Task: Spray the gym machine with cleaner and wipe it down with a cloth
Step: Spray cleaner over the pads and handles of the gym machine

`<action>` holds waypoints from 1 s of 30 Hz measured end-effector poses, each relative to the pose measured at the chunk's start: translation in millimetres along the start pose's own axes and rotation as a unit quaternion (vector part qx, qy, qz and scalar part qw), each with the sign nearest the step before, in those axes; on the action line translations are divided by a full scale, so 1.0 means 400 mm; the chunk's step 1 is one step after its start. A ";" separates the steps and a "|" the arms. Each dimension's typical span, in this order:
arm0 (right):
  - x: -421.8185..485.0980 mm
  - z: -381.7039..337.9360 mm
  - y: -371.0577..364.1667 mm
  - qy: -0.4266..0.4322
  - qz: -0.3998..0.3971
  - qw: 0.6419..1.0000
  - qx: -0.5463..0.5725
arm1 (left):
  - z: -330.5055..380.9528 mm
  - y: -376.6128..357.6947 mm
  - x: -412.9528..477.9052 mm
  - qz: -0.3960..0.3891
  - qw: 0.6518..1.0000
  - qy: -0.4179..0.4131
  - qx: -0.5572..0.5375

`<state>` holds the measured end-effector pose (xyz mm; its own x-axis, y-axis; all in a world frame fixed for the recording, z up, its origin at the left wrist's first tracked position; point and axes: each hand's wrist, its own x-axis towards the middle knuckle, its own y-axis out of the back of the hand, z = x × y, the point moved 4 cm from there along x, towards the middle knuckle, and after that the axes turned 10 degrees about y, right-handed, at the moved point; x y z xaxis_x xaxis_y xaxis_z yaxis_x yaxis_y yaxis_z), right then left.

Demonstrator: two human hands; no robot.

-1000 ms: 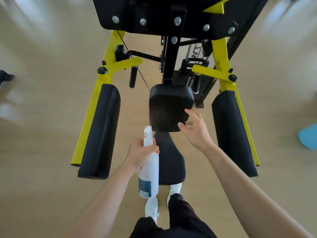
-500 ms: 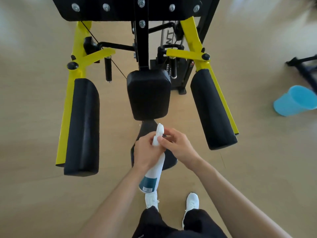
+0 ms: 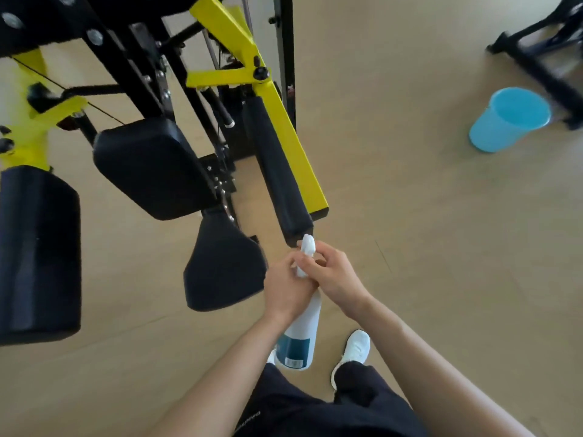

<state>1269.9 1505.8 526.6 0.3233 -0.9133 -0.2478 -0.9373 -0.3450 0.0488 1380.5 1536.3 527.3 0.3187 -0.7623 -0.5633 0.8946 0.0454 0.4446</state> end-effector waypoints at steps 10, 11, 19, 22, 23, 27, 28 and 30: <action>0.006 0.057 0.436 -0.005 -0.002 1.000 -0.003 | 0.222 -0.368 -0.021 -0.012 1.000 -0.004 0.014; 0.007 0.059 0.476 -0.006 0.005 1.000 0.016 | 0.250 -0.403 -0.016 -0.020 0.999 -0.012 0.022; 0.080 0.058 0.808 0.003 0.090 0.993 0.079 | 0.520 -0.675 0.110 -0.103 0.990 -0.063 0.075; 0.145 0.033 0.961 0.002 0.133 0.988 0.083 | 0.654 -0.789 0.184 -0.149 0.981 -0.096 0.085; 0.171 0.023 1.016 0.005 0.149 0.985 0.084 | 0.701 -0.830 0.214 -0.167 0.976 -0.108 0.086; 0.290 -0.024 1.238 0.014 0.220 0.970 0.103 | 0.900 -0.999 0.343 -0.256 0.949 -0.156 0.097; 0.319 -0.037 1.291 0.012 0.235 0.966 0.111 | 0.947 -1.036 0.374 -0.281 0.941 -0.162 0.101; 0.373 -0.064 1.391 0.014 0.268 0.953 0.138 | 1.043 -1.098 0.428 -0.331 0.924 -0.169 0.088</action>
<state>799.9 1171.9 541.3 -0.2126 -0.9492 -0.2320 -0.9660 0.2399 -0.0965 911.4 1116.6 526.0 -0.4217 -0.7451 -0.5167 0.7846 -0.5855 0.2040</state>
